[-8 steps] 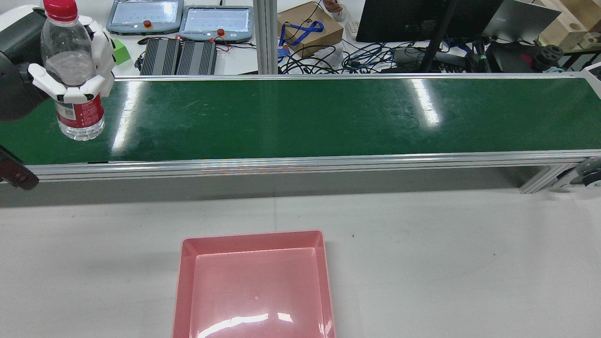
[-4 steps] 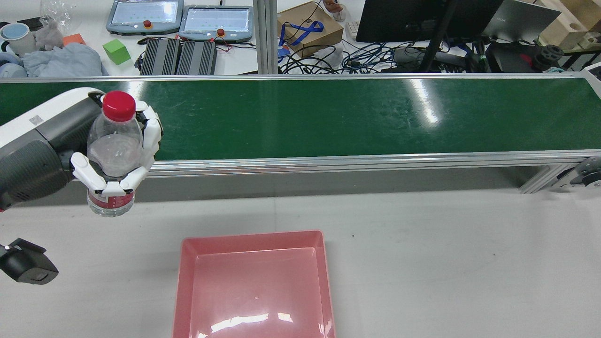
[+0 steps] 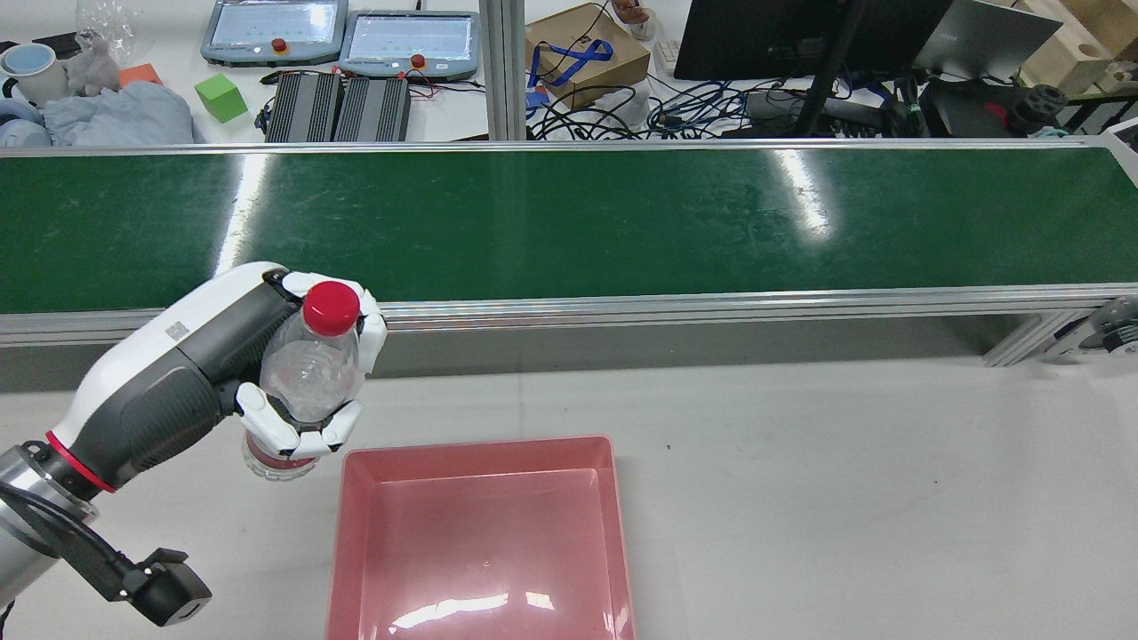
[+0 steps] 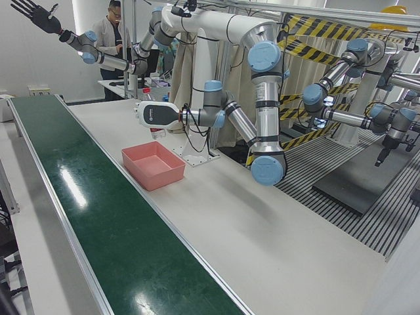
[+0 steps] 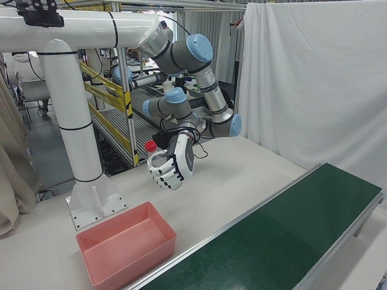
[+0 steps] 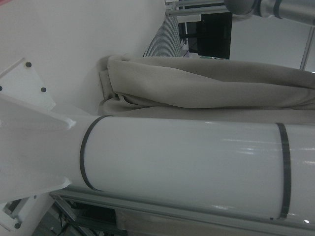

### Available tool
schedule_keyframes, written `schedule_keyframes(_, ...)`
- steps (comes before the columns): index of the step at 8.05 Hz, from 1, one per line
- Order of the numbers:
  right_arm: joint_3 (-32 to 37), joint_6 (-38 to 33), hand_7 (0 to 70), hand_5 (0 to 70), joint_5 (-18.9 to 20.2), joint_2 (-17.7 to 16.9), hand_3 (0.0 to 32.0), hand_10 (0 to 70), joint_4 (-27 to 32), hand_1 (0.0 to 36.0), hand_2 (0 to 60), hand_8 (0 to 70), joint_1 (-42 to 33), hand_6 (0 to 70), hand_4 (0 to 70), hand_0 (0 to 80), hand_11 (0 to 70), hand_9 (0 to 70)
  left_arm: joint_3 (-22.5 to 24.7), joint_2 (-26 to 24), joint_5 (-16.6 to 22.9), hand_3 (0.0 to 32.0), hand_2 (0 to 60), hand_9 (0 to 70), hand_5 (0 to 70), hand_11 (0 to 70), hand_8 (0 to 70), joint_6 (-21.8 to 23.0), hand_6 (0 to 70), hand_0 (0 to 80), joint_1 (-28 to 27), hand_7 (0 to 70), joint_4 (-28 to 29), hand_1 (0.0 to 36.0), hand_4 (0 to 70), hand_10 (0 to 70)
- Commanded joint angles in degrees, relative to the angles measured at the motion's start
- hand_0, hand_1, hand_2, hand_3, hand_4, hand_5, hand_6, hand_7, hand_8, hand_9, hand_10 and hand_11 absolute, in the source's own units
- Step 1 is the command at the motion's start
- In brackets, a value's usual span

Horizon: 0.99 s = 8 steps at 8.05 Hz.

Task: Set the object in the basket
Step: 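Carry the bottle with the left hand over the pink basket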

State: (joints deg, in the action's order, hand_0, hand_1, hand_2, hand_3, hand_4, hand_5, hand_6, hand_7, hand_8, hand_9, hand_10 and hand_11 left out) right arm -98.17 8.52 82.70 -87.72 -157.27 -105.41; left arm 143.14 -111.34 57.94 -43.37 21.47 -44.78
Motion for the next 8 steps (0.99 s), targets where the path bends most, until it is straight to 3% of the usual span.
schedule_keyframes(1,0.00,0.00,0.0,0.0,0.00,0.00,0.0,0.0,-0.05,0.0,0.0,0.0,-0.06,0.0,0.0,0.0,0.0,0.0,-2.95,0.42,-9.85,0.0,60.0,70.0,55.6,70.0,54.5,-5.67,54.7,63.6,-9.86,66.7,5.22,36.0,54.2,65.5)
schedule_keyframes(3,0.09,0.00,0.0,0.0,0.00,0.00,0.0,0.0,0.04,0.0,0.0,0.0,0.03,0.0,0.0,0.0,0.0,0.0,-2.86,0.51,-9.86,0.0,60.0,67.8,53.5,70.0,53.2,-5.67,52.8,68.8,-10.13,64.0,5.06,35.8,53.7,61.3)
schedule_keyframes(4,0.09,0.00,0.0,0.0,0.00,0.00,0.0,0.0,0.04,0.0,0.0,0.0,0.03,0.0,0.0,0.0,0.0,0.0,-2.60,0.42,-9.86,0.0,60.0,63.4,50.2,70.0,50.2,-5.67,48.2,74.2,-10.13,59.3,3.84,33.4,51.8,54.6)
schedule_keyframes(5,0.09,0.00,0.0,0.0,0.00,0.00,0.0,0.0,-0.05,0.0,0.0,0.0,0.03,0.0,0.0,0.0,0.0,0.0,-2.43,0.60,-9.78,0.0,31.2,45.0,37.0,59.5,36.1,-5.67,27.6,66.7,-10.39,36.5,3.39,26.3,41.0,41.0)
schedule_keyframes(6,0.00,0.00,0.0,0.0,0.00,0.00,0.0,0.0,0.04,0.0,0.0,0.0,-0.06,0.0,0.0,0.0,0.0,0.0,-2.34,0.69,-9.34,0.0,24.7,21.0,28.1,36.9,18.1,-5.50,11.4,62.2,-10.65,12.8,2.86,26.2,29.4,23.8)
schedule_keyframes(7,0.00,0.00,0.0,0.0,0.00,0.00,0.0,0.0,0.04,0.0,0.0,0.0,-0.06,0.0,0.0,0.0,0.0,0.0,-2.16,0.77,-9.16,0.0,22.7,12.0,22.3,24.8,10.5,-5.41,5.3,62.3,-10.74,6.3,1.64,27.5,22.3,15.2)
schedule_keyframes(8,0.00,0.00,0.0,0.0,0.00,0.00,0.0,0.0,0.04,0.0,0.0,0.0,-0.06,0.0,0.0,0.0,0.0,0.0,-1.03,1.12,-9.25,0.0,23.0,10.5,21.2,22.7,9.1,-5.32,4.7,57.8,-12.40,5.4,0.23,24.7,21.3,14.0)
